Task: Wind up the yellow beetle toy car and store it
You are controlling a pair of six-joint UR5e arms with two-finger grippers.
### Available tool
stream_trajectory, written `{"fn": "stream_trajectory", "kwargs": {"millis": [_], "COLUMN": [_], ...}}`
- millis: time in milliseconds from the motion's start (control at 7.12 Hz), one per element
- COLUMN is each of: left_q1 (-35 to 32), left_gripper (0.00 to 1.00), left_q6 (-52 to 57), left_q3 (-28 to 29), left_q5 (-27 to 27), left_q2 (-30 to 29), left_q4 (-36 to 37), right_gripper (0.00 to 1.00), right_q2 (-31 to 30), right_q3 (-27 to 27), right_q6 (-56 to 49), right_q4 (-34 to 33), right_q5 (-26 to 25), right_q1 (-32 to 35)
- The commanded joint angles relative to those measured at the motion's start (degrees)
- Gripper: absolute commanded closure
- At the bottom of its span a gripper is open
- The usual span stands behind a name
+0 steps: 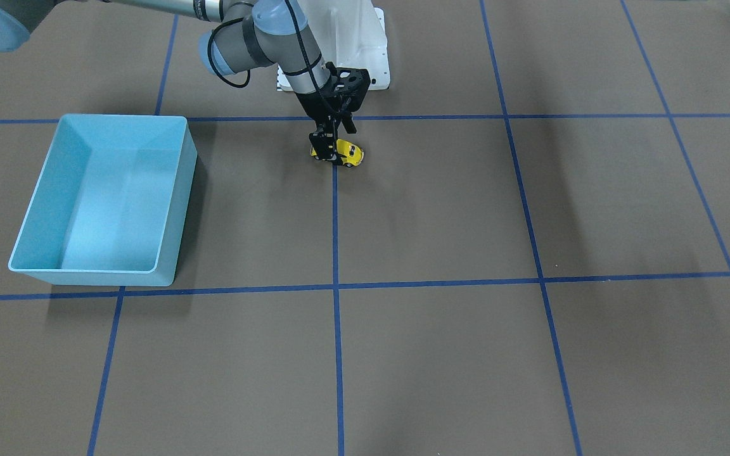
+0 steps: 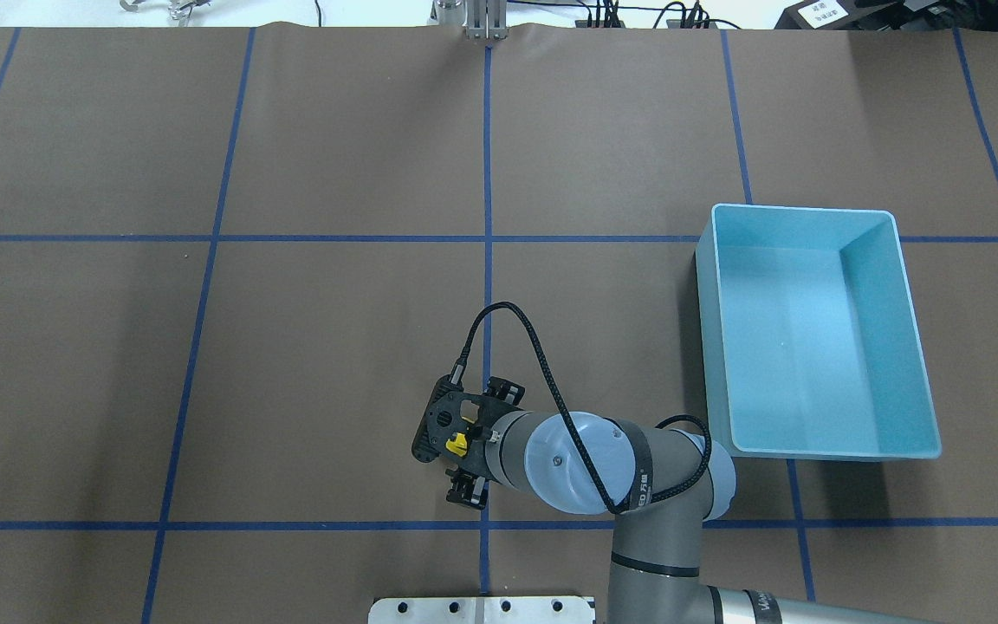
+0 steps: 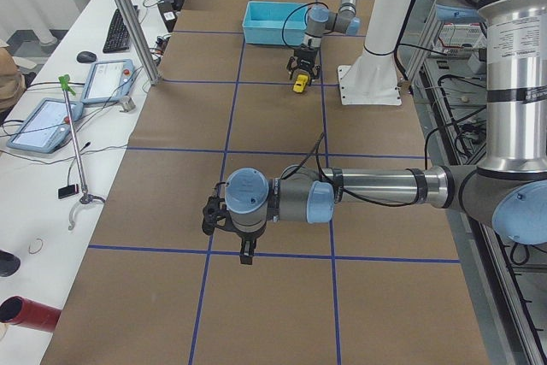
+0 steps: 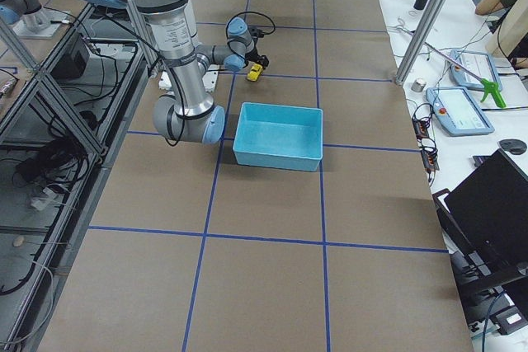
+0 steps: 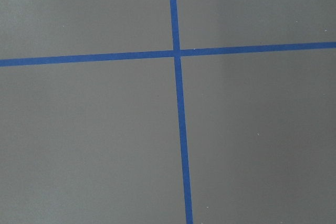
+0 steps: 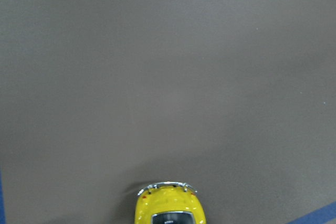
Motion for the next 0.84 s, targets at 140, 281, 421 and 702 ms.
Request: {"fn": "stream_trajectory", "kwargs": {"millis": [140,281,421,702], "left_q1": [0.00,0.00,0.00,0.00], "left_gripper": [0.00,0.00,0.00,0.00], "left_q6": [0.00,0.00,0.00,0.00], "left_q3": [0.02,-0.07,-0.07,-0.07], "left_q5": [0.00,0.00,0.00,0.00], "left_q2": [0.00,0.00,0.00,-0.09], "left_q4": [0.00,0.00,0.00,0.00], "right_gripper": [0.93,1.00,1.00,1.00], "right_q2": [-0.75,-1.10,-1.19,-0.67], "right_q3": [0.23,0.58,1.46,6.71], "right_q6": [0.05,0.49,1.45,1.63], "right_q4": [0.52,0.52,0.44,-2.53], "right_q5": [-1.49,-1.50,-1.41,-0.36], "right_q1": [-0.53,-0.53,-0.61,0.08]}}
